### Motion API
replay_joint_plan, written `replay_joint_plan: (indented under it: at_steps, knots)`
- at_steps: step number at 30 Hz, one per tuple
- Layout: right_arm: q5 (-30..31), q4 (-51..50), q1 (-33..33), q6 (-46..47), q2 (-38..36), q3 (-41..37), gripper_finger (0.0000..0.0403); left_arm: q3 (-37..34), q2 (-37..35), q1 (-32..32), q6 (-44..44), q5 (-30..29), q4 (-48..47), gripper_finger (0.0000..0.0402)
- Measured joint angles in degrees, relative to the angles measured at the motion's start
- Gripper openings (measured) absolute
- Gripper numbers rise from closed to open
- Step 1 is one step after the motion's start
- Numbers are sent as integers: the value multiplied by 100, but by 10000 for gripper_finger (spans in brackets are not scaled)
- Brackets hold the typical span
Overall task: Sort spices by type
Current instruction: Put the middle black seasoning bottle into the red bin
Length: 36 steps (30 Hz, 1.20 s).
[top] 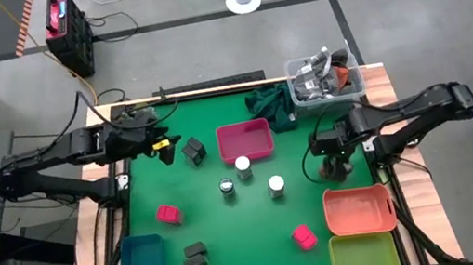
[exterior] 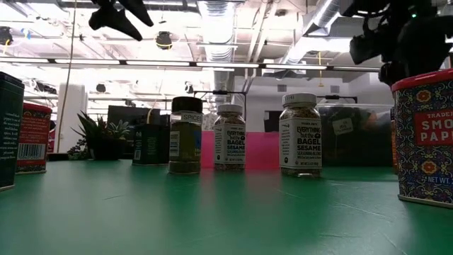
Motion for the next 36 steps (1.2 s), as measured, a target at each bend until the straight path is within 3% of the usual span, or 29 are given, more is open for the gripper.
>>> replay_joint_plan:
  at_steps: [10,25,36]
  knots:
    - [7,678,24,-28,0,-741,367,0,-5,0,23,-53,-182,229]
    - [-49,1217,-116,-198,1,-856,233,-2,-7,127,-27,-127,-215,229]
    - [-17,881,-677,-624,24,167,235,-2,-295,400,-200,-103,-427,229]
